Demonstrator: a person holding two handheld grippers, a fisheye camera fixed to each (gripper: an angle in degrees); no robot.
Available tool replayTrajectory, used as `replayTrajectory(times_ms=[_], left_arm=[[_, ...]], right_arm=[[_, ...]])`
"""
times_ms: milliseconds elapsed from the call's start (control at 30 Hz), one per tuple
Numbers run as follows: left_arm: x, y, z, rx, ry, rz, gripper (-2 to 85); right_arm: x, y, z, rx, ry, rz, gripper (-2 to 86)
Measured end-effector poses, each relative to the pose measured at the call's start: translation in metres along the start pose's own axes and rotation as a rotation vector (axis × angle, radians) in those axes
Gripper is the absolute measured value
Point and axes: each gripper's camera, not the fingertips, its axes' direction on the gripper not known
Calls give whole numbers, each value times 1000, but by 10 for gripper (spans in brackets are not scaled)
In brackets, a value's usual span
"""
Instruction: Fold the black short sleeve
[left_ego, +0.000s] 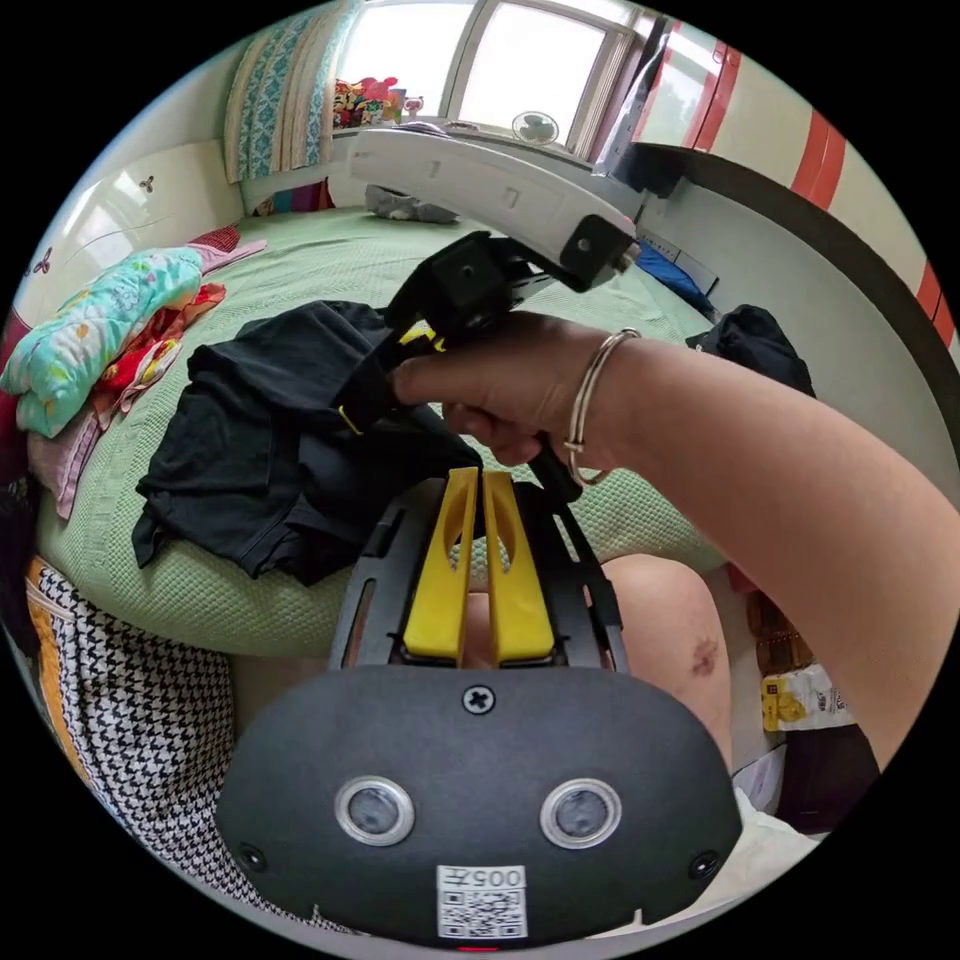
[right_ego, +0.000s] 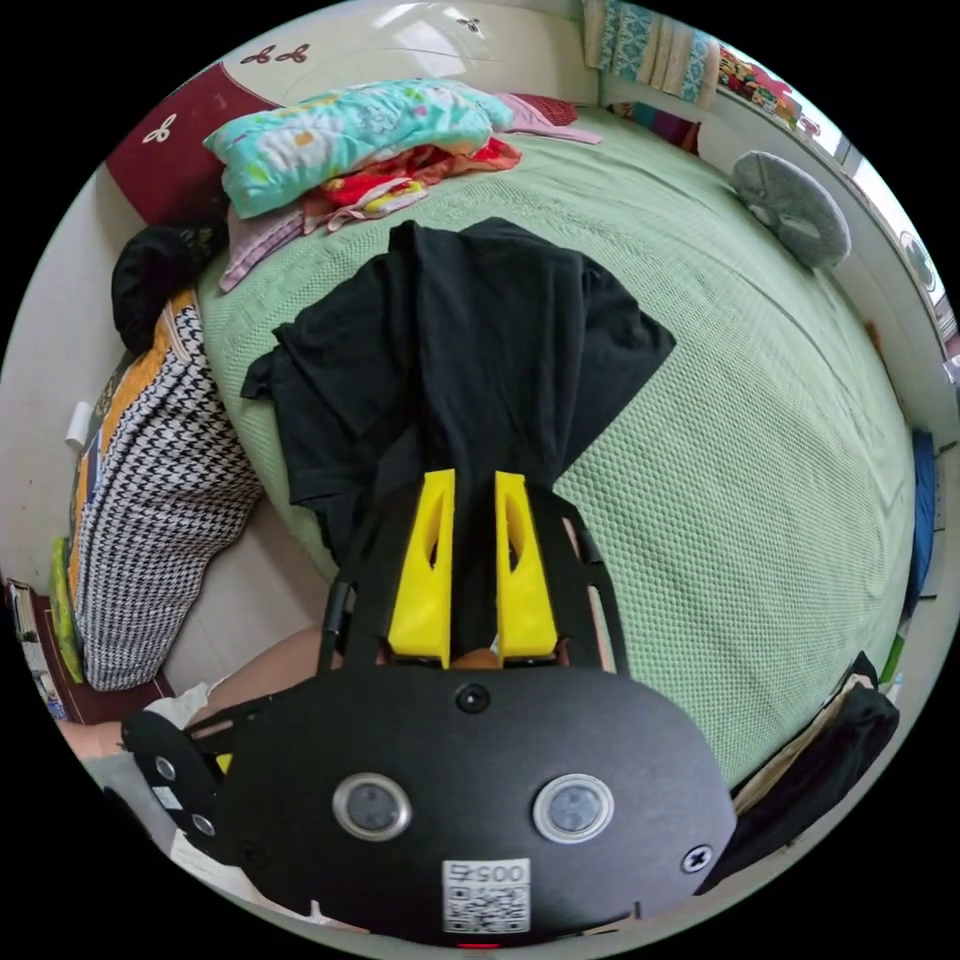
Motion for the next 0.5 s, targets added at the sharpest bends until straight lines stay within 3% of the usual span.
replayTrajectory(times_ms=[200,500], left_arm=[[8,4,-6,12,-31,48,7],[-19,34,-50,101,66,3,50]], right_arm=[[4,6,-20,115,91,67,-15],[111,55,-81,282,184,473,-16]])
